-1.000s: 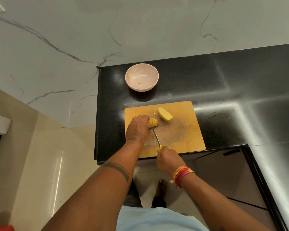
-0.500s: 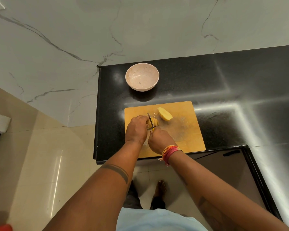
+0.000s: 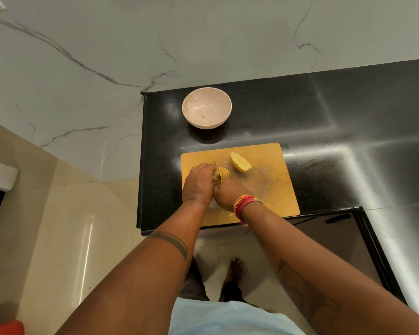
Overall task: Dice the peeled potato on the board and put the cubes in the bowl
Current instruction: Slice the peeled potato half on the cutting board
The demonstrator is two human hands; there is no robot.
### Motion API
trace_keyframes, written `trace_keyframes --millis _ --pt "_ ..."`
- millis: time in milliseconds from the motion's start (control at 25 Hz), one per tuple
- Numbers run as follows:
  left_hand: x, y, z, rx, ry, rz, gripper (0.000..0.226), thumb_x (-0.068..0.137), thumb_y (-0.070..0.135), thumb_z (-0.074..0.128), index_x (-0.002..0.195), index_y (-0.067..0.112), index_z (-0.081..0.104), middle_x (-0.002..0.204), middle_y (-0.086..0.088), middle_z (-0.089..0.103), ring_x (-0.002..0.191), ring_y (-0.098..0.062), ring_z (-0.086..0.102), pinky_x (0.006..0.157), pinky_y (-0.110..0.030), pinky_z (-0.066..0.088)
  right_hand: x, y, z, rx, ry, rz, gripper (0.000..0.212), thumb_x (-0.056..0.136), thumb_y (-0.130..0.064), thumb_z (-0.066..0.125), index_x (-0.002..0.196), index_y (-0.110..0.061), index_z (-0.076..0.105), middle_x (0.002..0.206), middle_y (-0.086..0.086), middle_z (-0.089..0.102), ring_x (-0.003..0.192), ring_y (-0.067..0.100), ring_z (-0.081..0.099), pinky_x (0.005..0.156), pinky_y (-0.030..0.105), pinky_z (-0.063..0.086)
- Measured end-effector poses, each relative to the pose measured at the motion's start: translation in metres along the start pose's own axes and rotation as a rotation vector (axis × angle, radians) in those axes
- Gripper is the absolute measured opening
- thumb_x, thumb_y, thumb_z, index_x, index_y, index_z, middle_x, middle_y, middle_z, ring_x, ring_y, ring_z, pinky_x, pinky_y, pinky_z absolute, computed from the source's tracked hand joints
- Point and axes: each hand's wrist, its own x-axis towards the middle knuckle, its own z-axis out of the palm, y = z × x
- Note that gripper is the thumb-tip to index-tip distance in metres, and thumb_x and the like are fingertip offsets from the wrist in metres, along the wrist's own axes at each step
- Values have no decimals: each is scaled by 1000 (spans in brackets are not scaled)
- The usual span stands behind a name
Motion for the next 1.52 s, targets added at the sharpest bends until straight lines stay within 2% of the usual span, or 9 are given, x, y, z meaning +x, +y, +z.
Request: trace_keyframes --millis 360,440,520,600,720,880,1080,1280,1520 --pt "-1 1 0 -41 0 -26 32 96 12 65 127 17 67 123 -1 64 113 -19 55 92 -32 49 -29 47 47 -8 3 105 24 102 -19 41 119 -6 53 118 21 63 94 32 60 75 34 45" --pt "-3 0 -2 -41 0 -32 34 97 15 66 131 19 66 125 0 63 115 -20 53 94 -33 50 -38 57 54 -12 39 75 24 104 -23 39 116 -6 52 118 23 63 102 38 63 76 36 45" --pt "-5 0 -4 -34 1 -35 34 98 16 64 131 20 65 125 1 64 115 -20 53 94 -33 48 -45 59 55 3 88 46 22 106 -26 38 109 -10 51 112 21 65 95 37 64 72 36 45" --pt "-6 -2 -5 -34 9 -46 28 99 15 62 126 20 66 120 0 66 111 -19 55 87 -31 46 -47 54 48 44 140 23 20 107 -28 37 103 -13 49 107 20 66 86 33 62 70 36 45" --pt "-8 -1 -4 -34 24 -56 20 99 13 59 114 22 69 112 1 66 103 -16 55 79 -27 42 -34 39 38 69 167 1 24 106 -26 37 109 -8 54 108 20 67 94 35 63 74 37 47" --pt "-6 -3 -5 -57 3 -50 28 99 10 58 123 21 68 115 2 66 107 -17 55 86 -30 47 -14 20 30 58 127 18 24 101 -23 40 111 -7 55 111 20 65 96 34 62 72 34 41" --pt "-6 -4 -5 -54 -1 -32 27 100 9 55 121 18 69 116 0 68 109 -20 56 91 -36 52 0 5 11 19 87 -4 17 98 -13 43 94 -8 59 100 18 66 81 28 57 67 32 42" --pt "-4 -6 -3 -40 -12 -27 23 97 8 51 99 23 69 104 3 65 100 -18 55 83 -37 55 9 -11 -4 -96 5 -93 35 106 -9 35 114 4 67 114 22 67 103 35 64 76 36 46" --pt "-1 -9 -1 -113 -1 -58 31 97 11 62 126 21 68 120 3 66 111 -17 54 91 -26 44 2 12 23 -95 2 30 27 102 -16 42 116 -2 61 115 20 65 95 31 61 77 35 46"
